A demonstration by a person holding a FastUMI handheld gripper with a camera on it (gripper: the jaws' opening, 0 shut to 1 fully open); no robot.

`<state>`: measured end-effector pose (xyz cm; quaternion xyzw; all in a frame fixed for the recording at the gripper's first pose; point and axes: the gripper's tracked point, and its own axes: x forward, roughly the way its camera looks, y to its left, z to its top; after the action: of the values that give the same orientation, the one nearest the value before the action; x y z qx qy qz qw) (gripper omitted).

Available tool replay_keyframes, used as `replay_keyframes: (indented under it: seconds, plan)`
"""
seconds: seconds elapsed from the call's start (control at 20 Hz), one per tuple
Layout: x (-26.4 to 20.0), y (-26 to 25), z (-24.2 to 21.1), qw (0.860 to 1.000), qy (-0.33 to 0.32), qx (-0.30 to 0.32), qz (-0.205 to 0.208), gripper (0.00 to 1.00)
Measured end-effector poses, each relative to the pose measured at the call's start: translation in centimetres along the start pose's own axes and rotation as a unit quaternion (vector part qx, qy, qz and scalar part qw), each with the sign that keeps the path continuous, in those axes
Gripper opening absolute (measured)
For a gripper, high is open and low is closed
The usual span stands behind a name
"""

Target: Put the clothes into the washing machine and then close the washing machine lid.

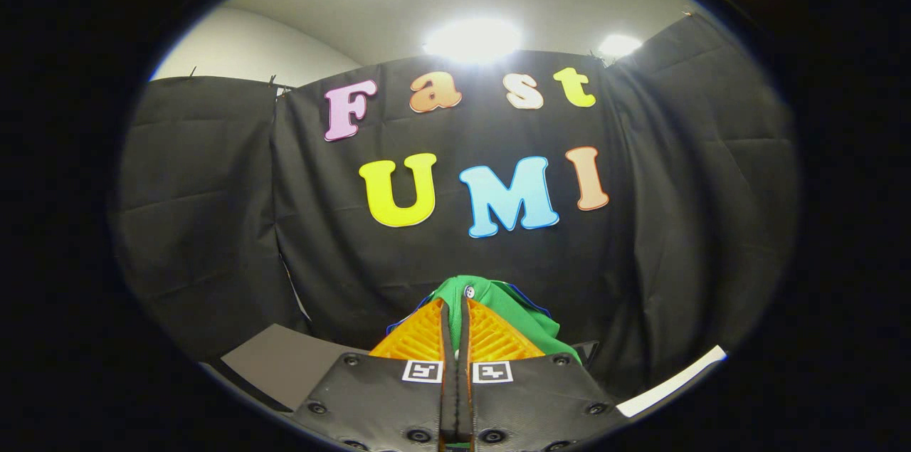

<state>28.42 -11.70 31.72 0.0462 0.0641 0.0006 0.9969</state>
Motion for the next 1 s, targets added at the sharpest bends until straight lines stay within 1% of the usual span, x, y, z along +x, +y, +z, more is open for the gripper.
replay_keyframes:
  seconds: [0.2, 0.45, 0.65, 0.85, 1.0]
  plan:
    - [0.5, -1.3, -1.8, 1.000, 0.009, 0.006, -0.005, 0.01]
    - [1.4, -2.7, -5.0, 1.000, 0.025, 0.006, -0.013, 0.01]
    - [2.5, -3.8, -8.7, 0.999, 0.045, 0.004, -0.019, 0.01]
    - [3.5, -4.6, -12.5, 0.997, 0.070, 0.024, -0.015, 0.01]
    - [4.0, -5.4, -15.1, 0.996, 0.083, 0.026, -0.016, 0.01]
